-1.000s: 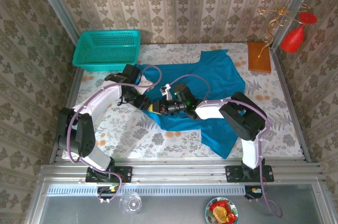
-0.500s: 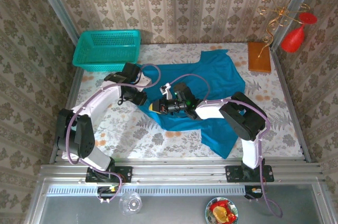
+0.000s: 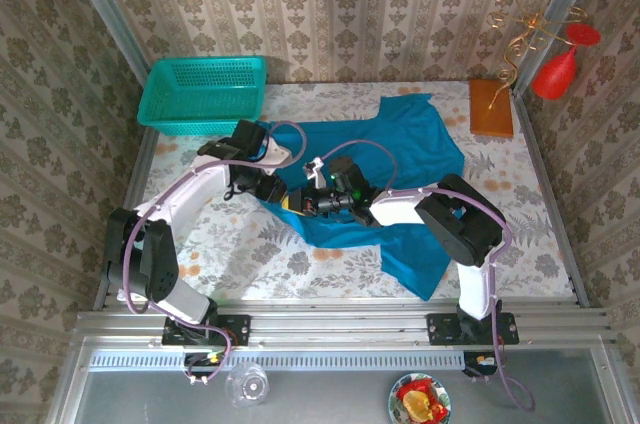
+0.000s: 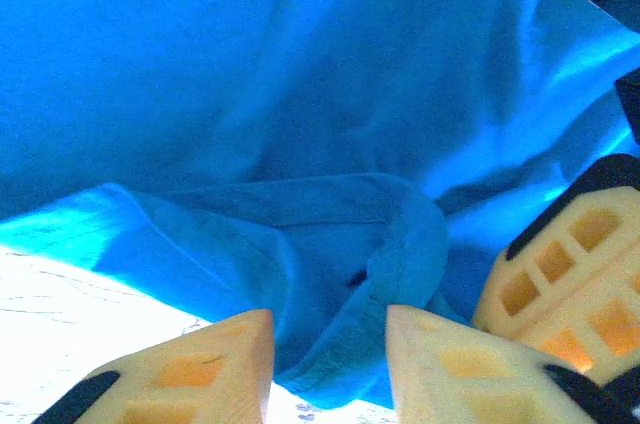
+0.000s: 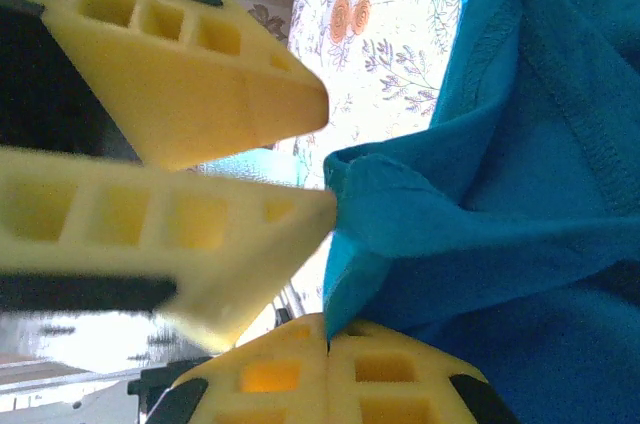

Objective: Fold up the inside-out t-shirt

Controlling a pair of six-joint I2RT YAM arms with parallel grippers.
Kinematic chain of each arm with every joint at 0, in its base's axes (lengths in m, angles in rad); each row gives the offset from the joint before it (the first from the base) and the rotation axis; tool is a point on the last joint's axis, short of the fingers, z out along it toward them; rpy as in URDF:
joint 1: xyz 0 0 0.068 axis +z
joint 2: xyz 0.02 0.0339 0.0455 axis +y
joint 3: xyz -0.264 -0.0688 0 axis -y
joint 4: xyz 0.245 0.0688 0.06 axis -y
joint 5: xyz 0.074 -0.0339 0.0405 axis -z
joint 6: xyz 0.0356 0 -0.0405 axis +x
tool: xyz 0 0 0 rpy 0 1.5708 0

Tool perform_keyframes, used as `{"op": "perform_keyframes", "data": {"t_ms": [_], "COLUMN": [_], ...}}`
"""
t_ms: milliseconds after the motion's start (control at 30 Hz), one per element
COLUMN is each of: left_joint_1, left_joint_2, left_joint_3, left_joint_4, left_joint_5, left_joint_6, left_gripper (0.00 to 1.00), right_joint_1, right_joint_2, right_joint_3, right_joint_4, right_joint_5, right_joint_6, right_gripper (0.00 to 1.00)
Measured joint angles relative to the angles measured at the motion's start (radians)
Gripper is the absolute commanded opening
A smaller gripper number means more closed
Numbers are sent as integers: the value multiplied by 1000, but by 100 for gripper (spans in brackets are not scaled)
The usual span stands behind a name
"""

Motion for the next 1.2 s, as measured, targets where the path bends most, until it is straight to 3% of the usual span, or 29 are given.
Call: {"op": "perform_keyframes", "data": {"t_ms": [133,433,767,1200], "left_joint_1": [-1,-13,-13,-13], "left_joint_2": [-7,21,47,47], "left_joint_3": [0,10,10,10], "left_joint_4": [-42,-90,-66,-15], "left_joint_5": [0,-26,-98,-92], "left_joint_6": [16,34,33,23], "left_gripper": [45,45,28,7], "right_joint_1": [1,0,0,2], "right_joint_2": [0,0,0,0], "right_joint_3": [0,0,14,26], "right_joint_4": [-8,-34,-41,-46], "right_joint_5": [-1,1,3,3], "right_joint_6": [-1,-1,-3,-5], "right_gripper": [0,0,0,0]}}
